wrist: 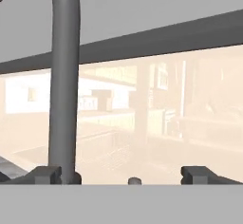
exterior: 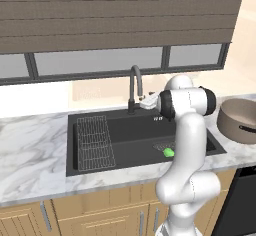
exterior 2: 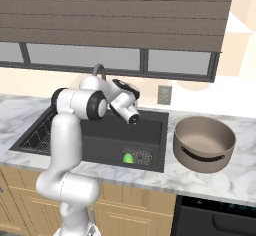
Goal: Dump the corn from the pot into the sink. Then turn on the water and wash the corn. Then turn off the water and put the corn back in the pot.
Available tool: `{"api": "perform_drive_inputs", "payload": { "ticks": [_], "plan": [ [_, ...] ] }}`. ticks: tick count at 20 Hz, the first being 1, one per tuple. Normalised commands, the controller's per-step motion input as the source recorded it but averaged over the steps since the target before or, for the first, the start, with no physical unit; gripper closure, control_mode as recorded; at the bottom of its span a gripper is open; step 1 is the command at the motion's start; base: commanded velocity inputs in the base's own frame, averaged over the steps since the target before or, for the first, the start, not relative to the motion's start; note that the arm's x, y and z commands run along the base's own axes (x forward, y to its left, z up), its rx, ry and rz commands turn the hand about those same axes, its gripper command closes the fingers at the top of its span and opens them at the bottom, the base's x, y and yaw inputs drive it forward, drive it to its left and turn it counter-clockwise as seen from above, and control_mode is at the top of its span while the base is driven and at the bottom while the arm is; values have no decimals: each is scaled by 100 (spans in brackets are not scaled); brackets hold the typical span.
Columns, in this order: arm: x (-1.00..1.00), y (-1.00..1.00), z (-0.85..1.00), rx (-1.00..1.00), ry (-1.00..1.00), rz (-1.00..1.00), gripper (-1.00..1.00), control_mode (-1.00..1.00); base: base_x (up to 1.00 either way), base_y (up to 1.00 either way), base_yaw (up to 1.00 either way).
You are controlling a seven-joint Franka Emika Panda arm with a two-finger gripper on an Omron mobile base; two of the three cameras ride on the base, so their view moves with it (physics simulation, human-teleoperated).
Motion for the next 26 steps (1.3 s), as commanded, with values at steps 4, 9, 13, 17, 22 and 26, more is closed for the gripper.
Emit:
{"api": "perform_drive_inputs", "payload": {
  "ticks": [4, 9, 13, 17, 22, 26],
  "plan": [
    [34, 0, -21, 0, 0, 0, -100, -100, 0, 0, 0],
    [40, 0, -10, 1, 0, 0, -100, -100, 0, 0, 0],
    [40, 0, -16, 0, 0, 0, -100, -100, 0, 0, 0],
    [23, -1, -27, 0, 0, 0, -100, -100, 0, 0, 0],
    [25, -4, -28, 1, 0, 0, -100, -100, 0, 0, 0],
    [7, -13, -37, 2, 0, 0, -100, -100, 0, 0, 0]
  ]
}}
